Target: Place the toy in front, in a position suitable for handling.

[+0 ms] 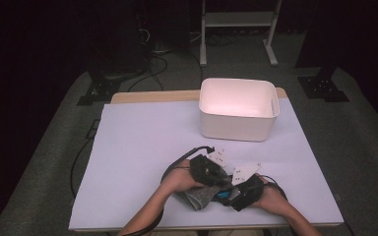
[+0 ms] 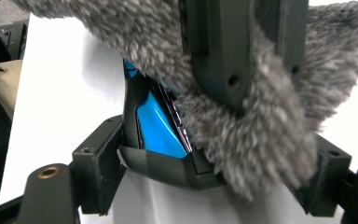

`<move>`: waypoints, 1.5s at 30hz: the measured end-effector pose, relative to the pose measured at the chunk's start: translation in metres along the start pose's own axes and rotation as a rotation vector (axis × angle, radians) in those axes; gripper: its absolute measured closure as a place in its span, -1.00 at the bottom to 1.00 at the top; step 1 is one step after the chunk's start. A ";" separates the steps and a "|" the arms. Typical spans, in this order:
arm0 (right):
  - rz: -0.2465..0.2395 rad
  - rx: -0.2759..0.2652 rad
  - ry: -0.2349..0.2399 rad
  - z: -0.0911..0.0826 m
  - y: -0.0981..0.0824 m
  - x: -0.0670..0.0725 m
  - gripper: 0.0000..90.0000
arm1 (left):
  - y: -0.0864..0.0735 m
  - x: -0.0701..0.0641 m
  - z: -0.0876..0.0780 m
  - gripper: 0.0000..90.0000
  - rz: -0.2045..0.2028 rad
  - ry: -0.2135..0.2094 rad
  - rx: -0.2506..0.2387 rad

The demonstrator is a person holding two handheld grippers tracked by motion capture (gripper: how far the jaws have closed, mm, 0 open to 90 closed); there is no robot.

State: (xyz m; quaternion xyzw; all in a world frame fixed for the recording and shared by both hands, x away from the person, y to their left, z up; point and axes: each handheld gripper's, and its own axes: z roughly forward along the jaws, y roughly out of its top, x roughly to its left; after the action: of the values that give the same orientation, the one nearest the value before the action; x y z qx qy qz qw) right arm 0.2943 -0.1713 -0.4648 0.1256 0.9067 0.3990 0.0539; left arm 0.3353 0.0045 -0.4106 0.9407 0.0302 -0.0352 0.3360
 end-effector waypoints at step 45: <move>-0.008 0.002 -0.005 0.000 0.000 0.000 -0.52 | -0.022 -0.015 -0.017 0.81 0.014 -0.056 -0.011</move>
State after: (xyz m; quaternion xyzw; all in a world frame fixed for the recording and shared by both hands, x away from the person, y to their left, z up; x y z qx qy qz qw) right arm 0.2942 -0.1715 -0.4647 0.1230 0.9075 0.3974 0.0575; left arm 0.3196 0.0317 -0.4100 0.9378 0.0143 -0.0588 0.3420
